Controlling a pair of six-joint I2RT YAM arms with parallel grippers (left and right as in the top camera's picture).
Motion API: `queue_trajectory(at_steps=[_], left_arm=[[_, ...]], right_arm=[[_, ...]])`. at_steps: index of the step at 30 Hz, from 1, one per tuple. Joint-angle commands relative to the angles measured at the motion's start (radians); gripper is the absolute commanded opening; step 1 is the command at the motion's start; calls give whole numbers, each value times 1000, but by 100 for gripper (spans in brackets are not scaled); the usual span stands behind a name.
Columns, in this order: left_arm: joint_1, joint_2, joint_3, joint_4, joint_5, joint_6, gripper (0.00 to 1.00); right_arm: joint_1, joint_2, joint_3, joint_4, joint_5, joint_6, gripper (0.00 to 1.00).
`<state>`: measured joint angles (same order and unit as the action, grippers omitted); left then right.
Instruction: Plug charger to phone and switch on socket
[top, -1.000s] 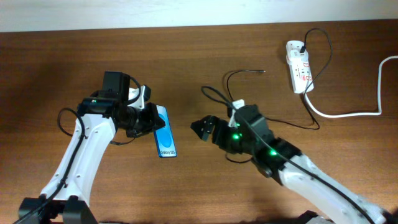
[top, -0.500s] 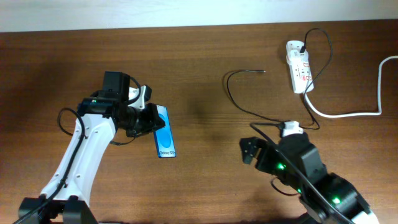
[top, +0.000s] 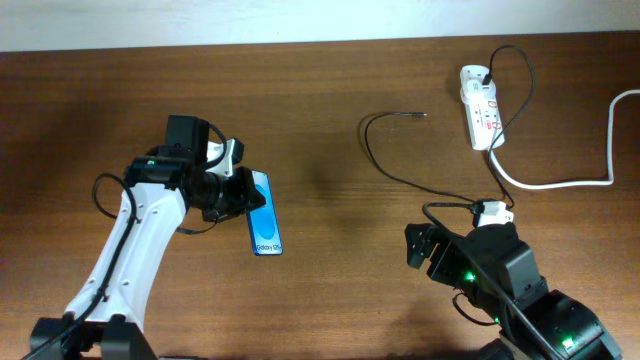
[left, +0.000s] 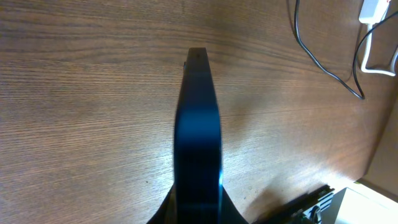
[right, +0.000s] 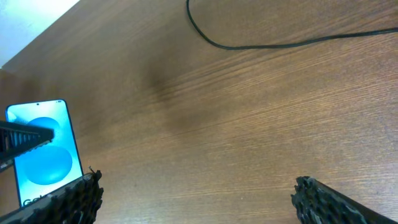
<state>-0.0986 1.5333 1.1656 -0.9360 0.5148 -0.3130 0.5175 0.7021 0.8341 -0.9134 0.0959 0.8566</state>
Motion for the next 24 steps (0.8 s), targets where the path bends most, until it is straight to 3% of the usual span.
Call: queue_trajectory(at_steps=[1,6,12,16,20,24], left_arm=[[3,-12,13,-2,11,16,0],[3,-12,13,-17,12,16,0],[3,-12,13,-27,12,16,0],[3,-12,13,-27,11,16,0],[3,-12,13,-26,11,16,0],[3,-12,13,-23,11,16,0]], right_arm=[[-3,19,18,60,37,-12,98],[-4,92,67,132,50,-6,98],[-110,397,334,21,12,15,98],[-246,655,568,-55,-149,15,100],[-338,850,701,-56,-295,30,93],[-380,1019,790,-55,-322,127,88]])
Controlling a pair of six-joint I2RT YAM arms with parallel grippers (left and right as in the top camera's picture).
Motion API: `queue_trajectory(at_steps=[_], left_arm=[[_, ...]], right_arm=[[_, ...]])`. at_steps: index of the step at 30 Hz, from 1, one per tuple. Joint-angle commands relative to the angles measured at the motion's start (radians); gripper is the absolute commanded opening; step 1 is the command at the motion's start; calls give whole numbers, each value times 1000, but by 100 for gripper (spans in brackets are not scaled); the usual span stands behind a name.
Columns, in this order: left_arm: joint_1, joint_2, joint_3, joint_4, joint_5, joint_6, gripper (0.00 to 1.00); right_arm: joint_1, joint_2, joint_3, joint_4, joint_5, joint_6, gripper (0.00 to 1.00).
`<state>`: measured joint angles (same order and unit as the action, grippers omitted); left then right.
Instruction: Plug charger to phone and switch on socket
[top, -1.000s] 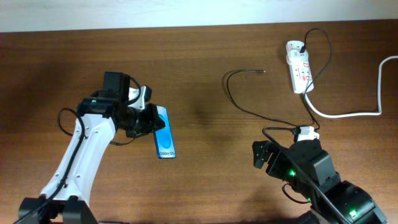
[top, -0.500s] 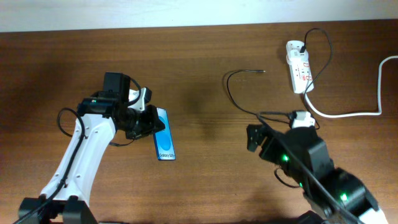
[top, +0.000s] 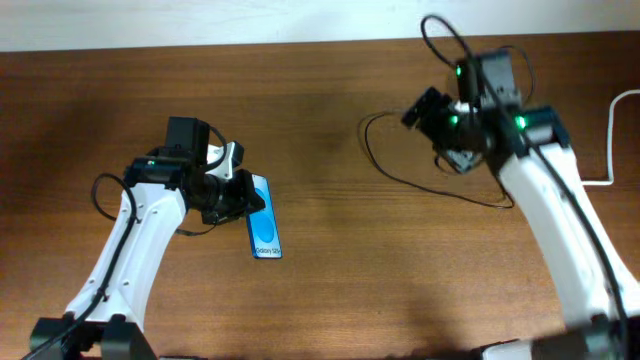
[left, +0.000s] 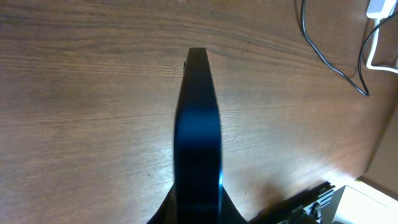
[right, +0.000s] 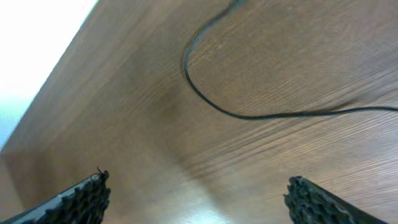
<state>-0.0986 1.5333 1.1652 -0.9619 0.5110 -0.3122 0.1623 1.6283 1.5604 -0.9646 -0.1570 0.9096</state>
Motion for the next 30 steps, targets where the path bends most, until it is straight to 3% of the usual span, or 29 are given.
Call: queue_trajectory(at_steps=[1,9,15,23,30], left_arm=[[3,-12,13,2,14,15,0],[3,-12,13,2,14,15,0],[3,-12,13,2,14,15,0],[3,-12,13,6,-23,15,0],[3,-12,13,6,-23,15,0]], right_arm=[[-30,139,88,6,-68,93,85],[-44,393,143,243,-68,259,79],[-71,510,143,406,-42,297,77],[-79,625,143,500,37,371,72],[-80,704,143,557,38,435,59]])
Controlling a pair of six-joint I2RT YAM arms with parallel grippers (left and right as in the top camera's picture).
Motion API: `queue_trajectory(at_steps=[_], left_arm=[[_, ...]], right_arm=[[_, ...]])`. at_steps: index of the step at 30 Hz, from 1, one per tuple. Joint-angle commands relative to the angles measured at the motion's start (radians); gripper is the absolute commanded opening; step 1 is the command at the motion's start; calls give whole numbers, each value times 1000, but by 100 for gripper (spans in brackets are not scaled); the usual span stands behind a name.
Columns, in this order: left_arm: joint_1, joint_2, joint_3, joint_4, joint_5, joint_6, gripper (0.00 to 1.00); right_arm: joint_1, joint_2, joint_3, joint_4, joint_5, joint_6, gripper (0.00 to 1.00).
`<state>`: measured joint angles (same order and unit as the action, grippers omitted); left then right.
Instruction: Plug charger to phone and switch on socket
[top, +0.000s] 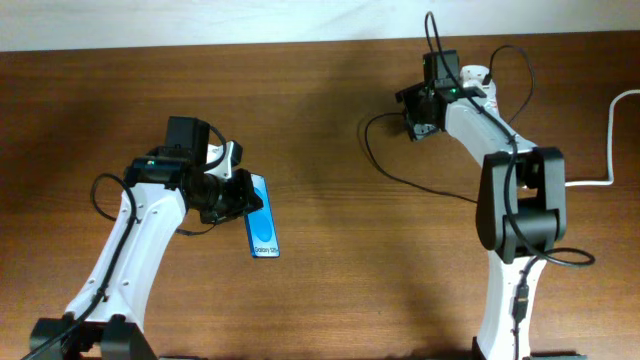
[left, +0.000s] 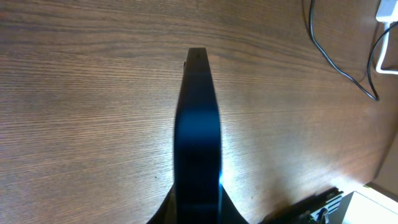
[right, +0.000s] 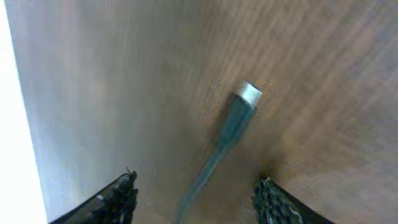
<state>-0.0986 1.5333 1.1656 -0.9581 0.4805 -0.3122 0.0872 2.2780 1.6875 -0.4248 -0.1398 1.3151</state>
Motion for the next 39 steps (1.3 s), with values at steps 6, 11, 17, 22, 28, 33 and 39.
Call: queue_trajectory(at_steps=[6,11,17,22,28,33,39], left_arm=[[3,-12,13,2,8,15,0],[3,-12,13,2,8,15,0],[3,-12,13,2,8,15,0],[3,-12,13,2,8,15,0],[3,-12,13,2,9,15,0],[3,-12,13,2,8,15,0],[3,-12,13,2,9,15,0]], right_arm=[[-5,104,16,25,36,81,45],[-3,148,15,-11,40,77,36],[-3,167,15,-28,65,41,15],[-5,167,16,-19,67,-61,4],[-5,148,43,17,-71,-317,4],[-4,52,51,-21,-223,-546,4],[-3,-90,51,-262,-452,-898,4]])
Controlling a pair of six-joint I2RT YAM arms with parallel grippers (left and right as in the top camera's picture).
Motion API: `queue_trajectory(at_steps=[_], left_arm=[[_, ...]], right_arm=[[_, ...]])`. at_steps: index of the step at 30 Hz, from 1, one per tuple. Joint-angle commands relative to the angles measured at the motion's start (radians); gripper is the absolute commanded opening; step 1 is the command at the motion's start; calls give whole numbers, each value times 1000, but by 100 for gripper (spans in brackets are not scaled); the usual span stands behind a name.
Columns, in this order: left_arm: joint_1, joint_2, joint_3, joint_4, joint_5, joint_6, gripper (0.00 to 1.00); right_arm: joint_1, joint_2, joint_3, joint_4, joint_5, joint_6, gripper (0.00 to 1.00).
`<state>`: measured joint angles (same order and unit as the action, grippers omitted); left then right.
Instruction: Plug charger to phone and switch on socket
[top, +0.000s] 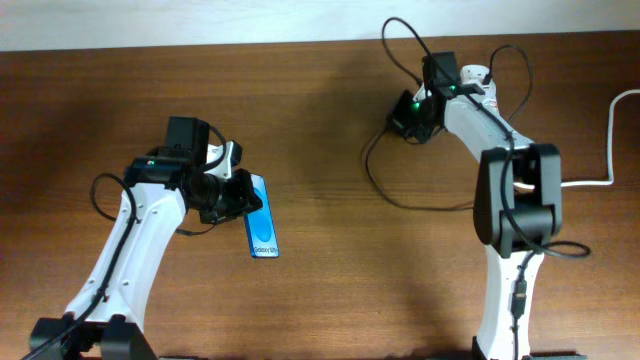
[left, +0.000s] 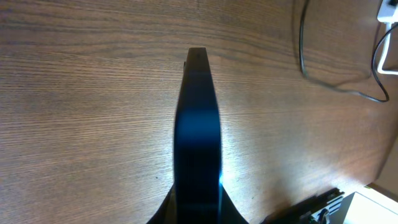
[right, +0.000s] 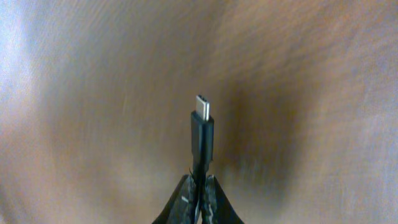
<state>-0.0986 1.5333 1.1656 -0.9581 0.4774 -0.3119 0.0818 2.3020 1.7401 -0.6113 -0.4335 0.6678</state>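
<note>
My left gripper is shut on a blue phone, holding it on edge above the table's left half; the left wrist view shows the phone edge-on, running away from the jaws. At the back right my right gripper is shut on the black charger cable, just behind its plug. The plug sticks out past the fingertips with its metal tip free, lifted off the wood. The white socket strip lies at the far right, a charger plugged in.
A thick white mains lead runs from the socket strip to the right edge. The black cable loops over the table between the strip and the middle. Bare brown wood lies between the phone and the plug.
My right gripper was open over the plug lying on the table. It is now shut on the cable and holds the plug up, slightly to the left. The cable's loop has shifted. The left arm is unmoved.
At first my right gripper was open near the front right of the table while the left held the phone. It then stood over the cable at the back, then open right above the plug, and now grips it. The phone has stayed in the left gripper throughout.
</note>
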Motion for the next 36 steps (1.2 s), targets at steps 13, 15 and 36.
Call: queue_trajectory(at_steps=[13,15,36], left_arm=[[3,-12,14,16,15,14,0],[3,-12,14,27,15,14,0],[178,-12,152,40,255,154,0]], right_arm=[[149,-145,-8,-727,-296,-960,4],[166,-145,-8,-740,-369,-1030,5],[319,-290,-16,-1088,-545,-1339,5]])
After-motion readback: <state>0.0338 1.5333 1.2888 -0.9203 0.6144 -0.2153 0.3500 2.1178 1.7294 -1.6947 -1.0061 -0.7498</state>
